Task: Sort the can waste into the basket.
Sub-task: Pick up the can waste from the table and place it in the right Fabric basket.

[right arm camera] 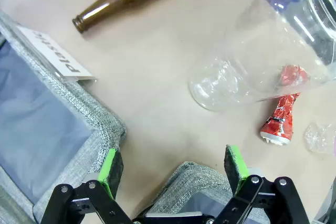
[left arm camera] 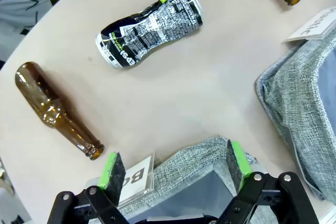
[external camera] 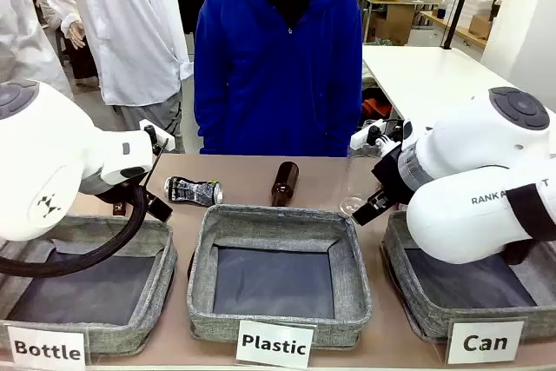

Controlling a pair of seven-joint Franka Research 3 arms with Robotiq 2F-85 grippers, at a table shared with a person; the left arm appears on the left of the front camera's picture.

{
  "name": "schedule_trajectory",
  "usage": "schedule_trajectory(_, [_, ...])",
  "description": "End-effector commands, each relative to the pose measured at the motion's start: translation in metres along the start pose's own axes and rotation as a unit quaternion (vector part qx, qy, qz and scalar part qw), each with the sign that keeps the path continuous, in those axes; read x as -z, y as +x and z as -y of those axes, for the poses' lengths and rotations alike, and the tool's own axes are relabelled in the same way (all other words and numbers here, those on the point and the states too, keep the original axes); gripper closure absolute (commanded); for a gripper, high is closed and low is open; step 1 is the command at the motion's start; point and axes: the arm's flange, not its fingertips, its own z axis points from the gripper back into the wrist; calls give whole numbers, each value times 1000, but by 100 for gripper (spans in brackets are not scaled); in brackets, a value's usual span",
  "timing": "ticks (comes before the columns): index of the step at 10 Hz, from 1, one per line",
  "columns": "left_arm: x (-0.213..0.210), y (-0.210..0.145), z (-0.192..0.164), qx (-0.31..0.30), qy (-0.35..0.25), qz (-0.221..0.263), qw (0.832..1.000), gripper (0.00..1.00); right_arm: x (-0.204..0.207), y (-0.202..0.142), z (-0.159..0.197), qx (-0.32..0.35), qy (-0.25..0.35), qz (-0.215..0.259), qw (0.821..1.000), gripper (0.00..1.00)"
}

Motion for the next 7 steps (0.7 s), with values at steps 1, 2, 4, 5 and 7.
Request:
schedule_trajectory(1, [0,0,0,0,0,0,1000,0,0,0,0,0,0,0,1000,0])
schedule_trajectory(2, [0,0,0,0,0,0,1000,0,0,0,0,0,0,0,1000,0])
schedule_trajectory(4, [0,0,0,0,0,0,1000,0,0,0,0,0,0,0,1000,0])
schedule_trajectory(5, [0,0,0,0,0,0,1000,0,0,0,0,0,0,0,1000,0])
schedule_trajectory(7, [0,0,0,0,0,0,1000,0,0,0,0,0,0,0,1000,0])
